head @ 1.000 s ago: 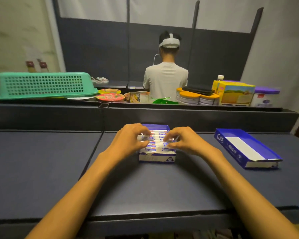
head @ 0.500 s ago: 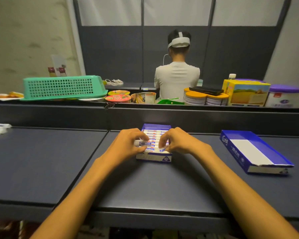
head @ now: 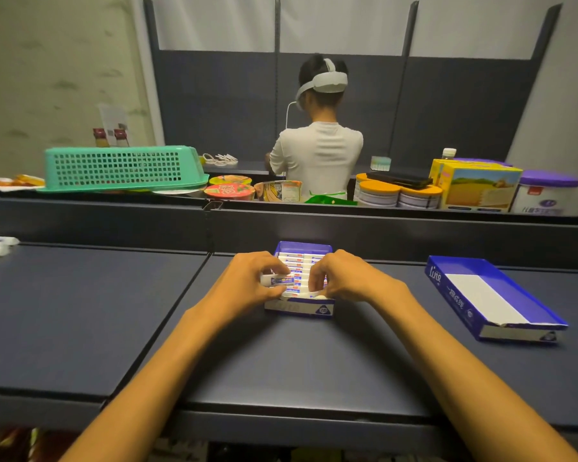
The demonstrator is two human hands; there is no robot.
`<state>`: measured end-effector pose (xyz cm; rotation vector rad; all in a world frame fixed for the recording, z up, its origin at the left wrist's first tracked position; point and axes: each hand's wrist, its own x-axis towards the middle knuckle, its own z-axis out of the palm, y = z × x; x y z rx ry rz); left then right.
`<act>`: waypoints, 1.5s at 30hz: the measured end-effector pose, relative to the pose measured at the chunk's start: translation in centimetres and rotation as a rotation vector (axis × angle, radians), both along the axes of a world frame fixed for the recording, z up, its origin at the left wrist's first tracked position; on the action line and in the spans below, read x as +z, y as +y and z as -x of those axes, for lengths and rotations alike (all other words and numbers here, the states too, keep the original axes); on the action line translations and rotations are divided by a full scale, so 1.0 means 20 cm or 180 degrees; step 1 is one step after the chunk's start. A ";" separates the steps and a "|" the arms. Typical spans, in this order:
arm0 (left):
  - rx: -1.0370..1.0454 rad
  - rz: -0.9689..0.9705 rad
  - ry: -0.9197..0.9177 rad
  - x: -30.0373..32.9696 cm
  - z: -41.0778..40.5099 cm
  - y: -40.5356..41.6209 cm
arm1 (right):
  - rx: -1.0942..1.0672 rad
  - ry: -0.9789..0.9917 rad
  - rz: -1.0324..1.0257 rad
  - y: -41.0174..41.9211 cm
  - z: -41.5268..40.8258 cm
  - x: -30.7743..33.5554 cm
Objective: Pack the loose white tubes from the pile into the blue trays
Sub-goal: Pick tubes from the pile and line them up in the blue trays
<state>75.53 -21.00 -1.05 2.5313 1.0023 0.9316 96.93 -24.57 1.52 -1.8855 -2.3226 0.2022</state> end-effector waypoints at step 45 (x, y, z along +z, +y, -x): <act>-0.0572 0.0497 0.0982 0.11 -0.30 0.02 | -0.0518 0.1276 -0.0275 -0.07 -0.17 -0.07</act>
